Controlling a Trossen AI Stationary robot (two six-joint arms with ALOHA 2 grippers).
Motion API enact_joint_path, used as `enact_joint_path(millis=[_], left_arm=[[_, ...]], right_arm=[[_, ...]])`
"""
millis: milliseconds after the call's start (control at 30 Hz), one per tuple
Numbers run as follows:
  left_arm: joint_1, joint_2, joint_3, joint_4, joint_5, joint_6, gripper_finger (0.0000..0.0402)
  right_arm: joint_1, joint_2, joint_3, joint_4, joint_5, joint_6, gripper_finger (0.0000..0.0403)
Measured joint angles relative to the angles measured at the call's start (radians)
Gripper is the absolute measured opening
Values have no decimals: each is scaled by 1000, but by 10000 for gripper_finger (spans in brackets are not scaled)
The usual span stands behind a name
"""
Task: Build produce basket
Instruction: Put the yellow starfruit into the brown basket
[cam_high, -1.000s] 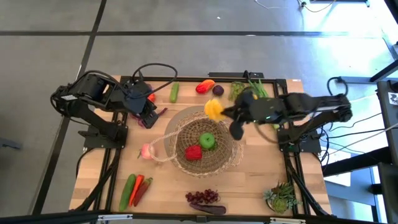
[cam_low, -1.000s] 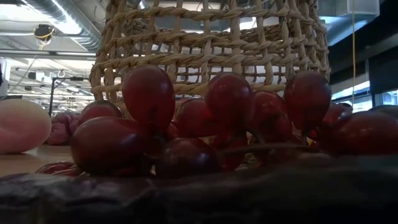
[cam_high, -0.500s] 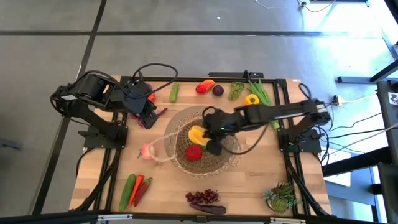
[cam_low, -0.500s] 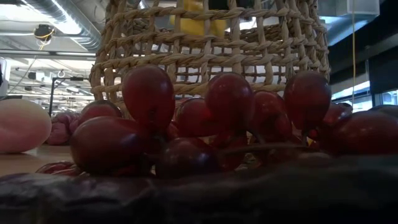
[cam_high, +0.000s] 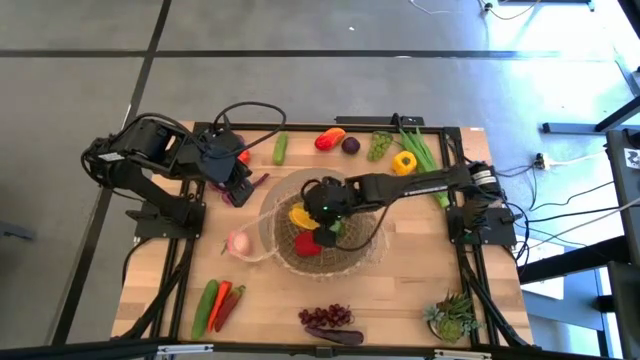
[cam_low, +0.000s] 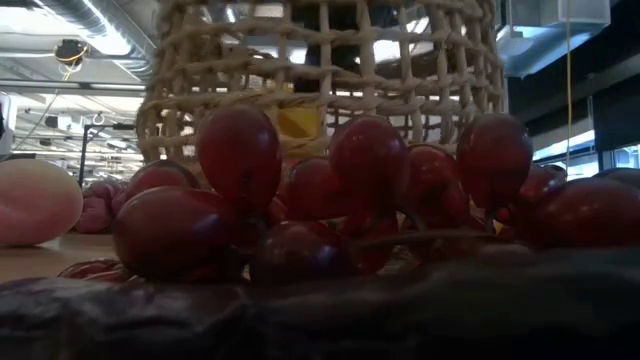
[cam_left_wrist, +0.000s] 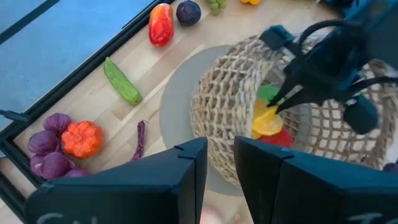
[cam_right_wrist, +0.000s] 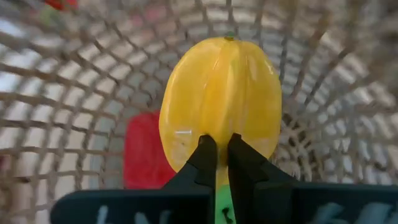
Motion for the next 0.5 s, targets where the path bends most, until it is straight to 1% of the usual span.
enact_joint_path(millis=[200,367,500], left_arm=[[0,0,0,0,0,-2,69],[0,0,0,0,0,-7,69],[0,0,0,0,0,-8,69]], right_arm=[[-12,51,-2,5,27,-55,11],[-13,62,-2,18,31,-82,11],[-13,62,-2,24,39,-78,25]])
